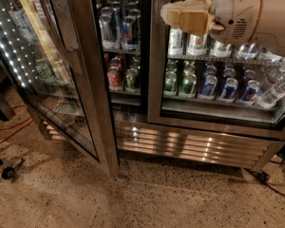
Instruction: Open left fridge door
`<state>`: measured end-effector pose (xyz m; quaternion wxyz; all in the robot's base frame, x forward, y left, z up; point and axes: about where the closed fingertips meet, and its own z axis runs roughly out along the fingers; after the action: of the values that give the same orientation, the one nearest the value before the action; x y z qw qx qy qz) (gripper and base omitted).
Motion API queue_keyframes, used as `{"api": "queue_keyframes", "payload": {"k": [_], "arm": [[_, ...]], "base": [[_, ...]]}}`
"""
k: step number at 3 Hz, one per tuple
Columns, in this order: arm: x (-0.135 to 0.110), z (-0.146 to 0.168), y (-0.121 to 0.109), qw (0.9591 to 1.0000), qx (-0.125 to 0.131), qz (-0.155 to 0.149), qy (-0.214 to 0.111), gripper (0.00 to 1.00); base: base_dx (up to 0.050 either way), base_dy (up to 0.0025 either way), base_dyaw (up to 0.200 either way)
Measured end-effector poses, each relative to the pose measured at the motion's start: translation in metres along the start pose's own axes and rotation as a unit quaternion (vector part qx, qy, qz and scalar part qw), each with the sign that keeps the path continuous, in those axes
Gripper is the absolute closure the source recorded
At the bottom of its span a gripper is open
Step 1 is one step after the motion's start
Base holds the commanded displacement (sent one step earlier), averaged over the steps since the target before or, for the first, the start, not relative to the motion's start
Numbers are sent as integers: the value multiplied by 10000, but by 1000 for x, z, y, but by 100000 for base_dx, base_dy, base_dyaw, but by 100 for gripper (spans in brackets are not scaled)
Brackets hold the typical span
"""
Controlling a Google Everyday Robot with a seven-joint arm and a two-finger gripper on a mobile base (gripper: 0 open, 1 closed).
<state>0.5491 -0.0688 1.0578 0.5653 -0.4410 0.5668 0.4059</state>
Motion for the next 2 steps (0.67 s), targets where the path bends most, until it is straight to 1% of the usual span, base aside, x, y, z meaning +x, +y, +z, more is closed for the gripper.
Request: {"api": "queue_keyframes", "payload": {"k": [1,2], "arm": [[29,-2,-12,9994,186,261,157,100],[49,-2,-18,9982,276,436,299,100]], "base": [[0,0,0],[0,0,0]]}}
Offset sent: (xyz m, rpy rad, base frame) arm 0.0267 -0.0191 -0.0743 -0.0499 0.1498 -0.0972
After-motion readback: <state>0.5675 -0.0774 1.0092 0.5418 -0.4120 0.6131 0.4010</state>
